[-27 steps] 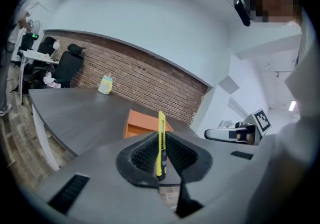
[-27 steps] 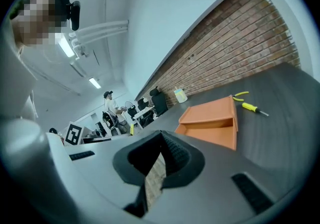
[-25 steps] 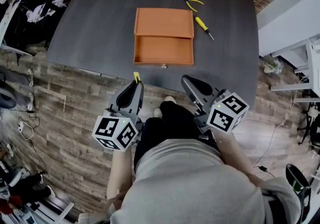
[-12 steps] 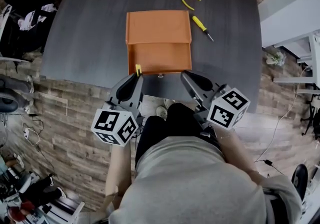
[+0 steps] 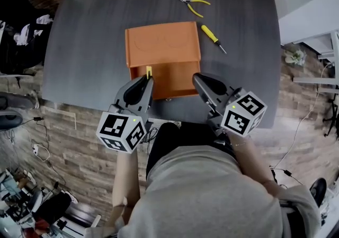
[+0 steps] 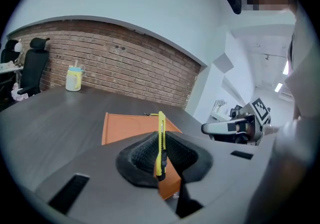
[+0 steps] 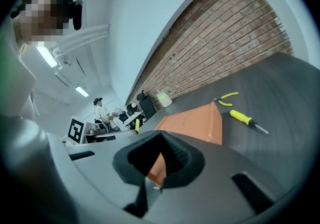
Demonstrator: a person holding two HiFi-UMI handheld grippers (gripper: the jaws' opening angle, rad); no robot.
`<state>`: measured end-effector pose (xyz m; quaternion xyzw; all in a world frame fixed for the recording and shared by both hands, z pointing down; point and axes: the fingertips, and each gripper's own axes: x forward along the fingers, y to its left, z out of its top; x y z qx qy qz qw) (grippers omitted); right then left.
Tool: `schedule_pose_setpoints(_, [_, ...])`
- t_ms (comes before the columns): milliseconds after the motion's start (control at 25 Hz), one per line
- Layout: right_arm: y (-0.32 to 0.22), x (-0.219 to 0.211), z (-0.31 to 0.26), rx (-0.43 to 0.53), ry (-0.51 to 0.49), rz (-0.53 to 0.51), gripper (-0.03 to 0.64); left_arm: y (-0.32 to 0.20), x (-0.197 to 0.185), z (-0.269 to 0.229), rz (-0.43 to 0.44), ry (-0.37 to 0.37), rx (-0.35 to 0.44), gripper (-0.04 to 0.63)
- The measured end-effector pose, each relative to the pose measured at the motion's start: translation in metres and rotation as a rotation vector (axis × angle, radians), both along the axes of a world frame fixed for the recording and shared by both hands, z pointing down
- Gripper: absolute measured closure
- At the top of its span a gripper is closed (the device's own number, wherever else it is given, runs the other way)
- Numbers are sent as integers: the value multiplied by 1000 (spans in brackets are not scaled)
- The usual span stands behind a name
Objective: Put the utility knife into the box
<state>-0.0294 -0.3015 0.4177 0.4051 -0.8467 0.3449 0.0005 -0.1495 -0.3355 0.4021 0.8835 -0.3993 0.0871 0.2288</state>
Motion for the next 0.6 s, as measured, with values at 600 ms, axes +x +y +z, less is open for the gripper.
schedule_pose_setpoints(600, [-6, 16, 16, -40, -20, 61, 611, 8, 52, 66, 601, -553, 86, 540])
